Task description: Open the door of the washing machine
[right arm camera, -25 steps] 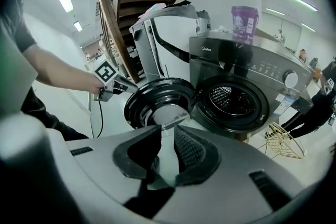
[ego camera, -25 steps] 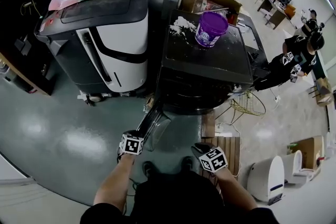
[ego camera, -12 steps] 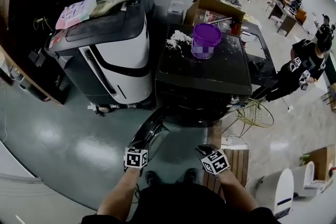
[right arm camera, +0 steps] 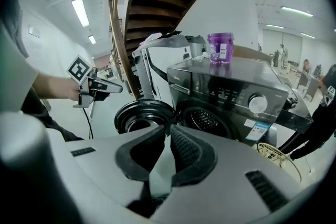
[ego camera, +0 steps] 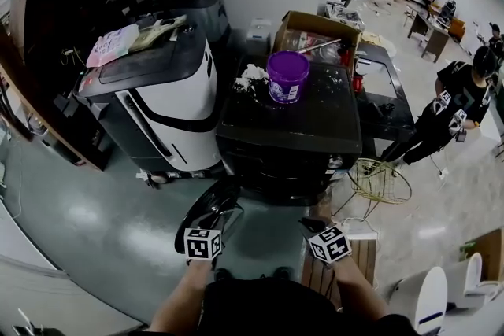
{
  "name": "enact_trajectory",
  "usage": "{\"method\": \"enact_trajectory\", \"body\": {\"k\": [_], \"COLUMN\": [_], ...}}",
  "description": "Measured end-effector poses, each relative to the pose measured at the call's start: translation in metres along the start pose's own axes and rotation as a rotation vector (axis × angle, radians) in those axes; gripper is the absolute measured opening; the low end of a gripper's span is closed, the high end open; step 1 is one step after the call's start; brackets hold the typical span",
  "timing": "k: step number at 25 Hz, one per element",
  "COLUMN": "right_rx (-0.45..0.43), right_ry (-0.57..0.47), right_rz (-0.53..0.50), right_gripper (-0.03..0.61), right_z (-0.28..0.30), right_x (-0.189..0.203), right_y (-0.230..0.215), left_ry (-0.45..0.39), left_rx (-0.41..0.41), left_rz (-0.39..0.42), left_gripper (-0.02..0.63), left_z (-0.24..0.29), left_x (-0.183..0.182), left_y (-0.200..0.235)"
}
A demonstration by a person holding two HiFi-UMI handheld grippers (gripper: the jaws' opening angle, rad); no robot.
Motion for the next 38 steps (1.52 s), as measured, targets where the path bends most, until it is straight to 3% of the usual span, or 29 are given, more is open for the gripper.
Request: {"method": "enact_trajectory", "body": {"k": [5, 8, 14, 17, 20, 22, 30, 35, 38], "right_rx": [-0.009, -0.010, 0.085, 0.107, 0.102, 0.101, 0.125, 0.160, 0.164], "right_ry": [-0.100, -0.154, -0.392, -0.483, -0.532, -0.571, -0.655, -0.659, -0.674], "right_rz": [-0.006, -0.002, -0.023, -0.085, -0.148, -0.156, -0.163, -0.197, -0.221], "right_gripper": [0.024, 0.017, 0.015, 0.015, 0.015, 0.015, 0.015, 0.015, 0.015], "right_z": [-0.032, -0.046, -0.079, -0.091, -0.102, -0.110, -0.130, -0.136, -0.145], "right_x": [-0.014, -0.022, -0.064, -0.100, -0.131, -0.148, -0.184, -0.201, -0.213], "right_y": [-0.016, -0.021, -0.019, -0.008, 0.001, 0.004, 0.011, 0.015, 0.017], "left_ry": [-0.079, -0.174, -0.355, -0.411, -0.456, -0.491, -0.531, -0.523, -0.546], "left_rx": [-0.029, -0.010, 0.089, 0.169, 0.221, 0.202, 0.172, 0.195, 0.200], "left_rz": [-0.015, 0.014, 0.134, 0.168, 0.157, 0.142, 0.203, 0.182, 0.213], "left_gripper": [0.083, 0.081, 0.077, 0.069, 0.040, 0.037, 0.023, 0.018, 0.018], "left_z": [-0.017, -0.031, -0.060, -0.070, -0.077, -0.082, -0.087, -0.083, -0.086], "left_x": [-0.026, -0.046, -0.100, -0.134, -0.160, -0.174, -0.210, -0.225, -0.238], "left_y": [-0.017, -0.030, -0.054, -0.060, -0.064, -0.062, -0.041, -0.033, -0.036]}}
Point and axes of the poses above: the fingertips, and each gripper's own axes: z forward along the fingers, y to its left, x out of its underside, the point moved 9 cm from there along -z, backward along the fingers, and after that the axes turned 9 degrees about -x, right-handed, at the moved point
